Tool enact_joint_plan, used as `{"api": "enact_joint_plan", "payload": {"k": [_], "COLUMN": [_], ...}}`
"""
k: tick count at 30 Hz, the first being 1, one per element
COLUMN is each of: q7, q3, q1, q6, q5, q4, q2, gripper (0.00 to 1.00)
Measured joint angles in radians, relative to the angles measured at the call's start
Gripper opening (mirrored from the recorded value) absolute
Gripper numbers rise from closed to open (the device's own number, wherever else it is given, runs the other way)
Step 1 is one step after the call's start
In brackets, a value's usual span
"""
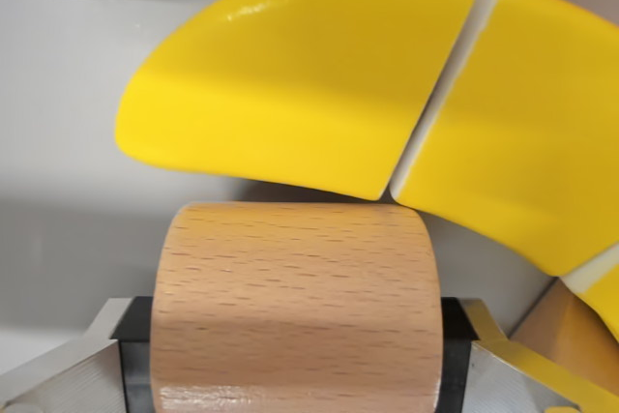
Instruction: Pick an object from the bin
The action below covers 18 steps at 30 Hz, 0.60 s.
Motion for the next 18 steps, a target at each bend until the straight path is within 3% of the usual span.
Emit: {"api": "enact_joint_plan", "payload": {"k": [18], "q7": [-0.001], "q3": [0.003], "q1": [-0.002], "q6": [-0.087], "q5": [0.002], "q4": [-0.027], "q2": [-0.117], "gripper": [0.0]}}
